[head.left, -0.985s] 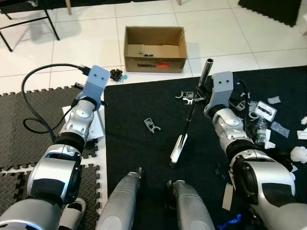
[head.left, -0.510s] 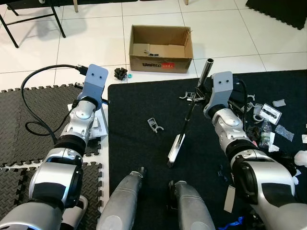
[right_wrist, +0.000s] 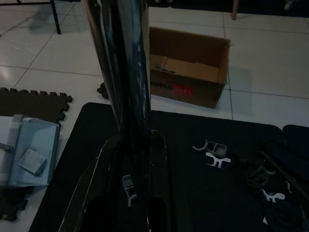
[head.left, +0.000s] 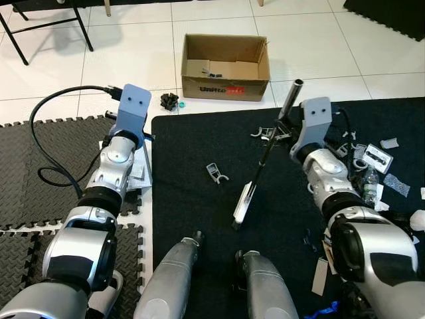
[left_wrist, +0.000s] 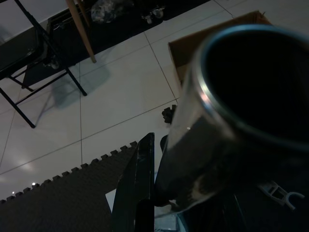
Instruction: Sweep floor
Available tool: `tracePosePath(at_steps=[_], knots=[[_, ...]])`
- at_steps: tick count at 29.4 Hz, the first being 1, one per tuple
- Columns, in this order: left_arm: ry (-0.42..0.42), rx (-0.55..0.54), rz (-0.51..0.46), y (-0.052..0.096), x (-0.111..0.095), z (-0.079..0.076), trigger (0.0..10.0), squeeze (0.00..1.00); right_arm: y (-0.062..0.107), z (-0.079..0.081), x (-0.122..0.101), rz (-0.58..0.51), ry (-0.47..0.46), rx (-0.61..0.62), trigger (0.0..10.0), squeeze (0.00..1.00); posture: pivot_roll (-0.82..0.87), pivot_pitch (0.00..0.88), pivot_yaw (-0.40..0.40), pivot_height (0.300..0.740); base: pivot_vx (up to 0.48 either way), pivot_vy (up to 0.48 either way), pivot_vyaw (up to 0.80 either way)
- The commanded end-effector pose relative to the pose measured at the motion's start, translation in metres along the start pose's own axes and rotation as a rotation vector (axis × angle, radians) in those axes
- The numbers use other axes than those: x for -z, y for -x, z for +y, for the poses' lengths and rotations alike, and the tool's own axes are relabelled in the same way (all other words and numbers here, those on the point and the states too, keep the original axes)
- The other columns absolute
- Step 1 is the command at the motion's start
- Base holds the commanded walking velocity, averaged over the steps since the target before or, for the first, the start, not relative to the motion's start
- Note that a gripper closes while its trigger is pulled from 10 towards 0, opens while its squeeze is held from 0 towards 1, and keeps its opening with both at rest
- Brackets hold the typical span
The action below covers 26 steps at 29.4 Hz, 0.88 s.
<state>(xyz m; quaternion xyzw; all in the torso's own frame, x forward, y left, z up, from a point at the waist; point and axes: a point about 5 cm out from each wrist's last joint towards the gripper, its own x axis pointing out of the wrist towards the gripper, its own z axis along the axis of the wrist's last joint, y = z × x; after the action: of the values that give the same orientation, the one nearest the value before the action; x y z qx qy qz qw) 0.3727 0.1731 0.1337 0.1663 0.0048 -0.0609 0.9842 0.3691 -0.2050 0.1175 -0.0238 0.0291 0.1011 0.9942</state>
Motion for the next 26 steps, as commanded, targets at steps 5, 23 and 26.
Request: tracePosePath(at_steps=[5,23,26], knots=[[0.069,0.071,-0.031,0.0,-0.006,-0.021,10.0,0.0,0.002,-0.007,-0.005,-0.042,-0.006,0.006,10.0,0.0,0.05,0.254,0.027,0.74,0.0,0.0,0.0],[0.062,0.08,-0.014,0.002,-0.003,-0.023,10.0,0.0,0.017,-0.037,-0.009,-0.08,-0.015,0.049,10.0,0.0,0.04,0.252,0.031,0.74,0.0,0.0,0.0],[0.057,0.084,-0.011,0.002,-0.002,-0.024,10.0,0.0,0.023,-0.046,-0.011,-0.101,-0.021,0.063,10.0,0.0,0.03,0.256,0.037,0.74,0.0,0.0,0.0]])
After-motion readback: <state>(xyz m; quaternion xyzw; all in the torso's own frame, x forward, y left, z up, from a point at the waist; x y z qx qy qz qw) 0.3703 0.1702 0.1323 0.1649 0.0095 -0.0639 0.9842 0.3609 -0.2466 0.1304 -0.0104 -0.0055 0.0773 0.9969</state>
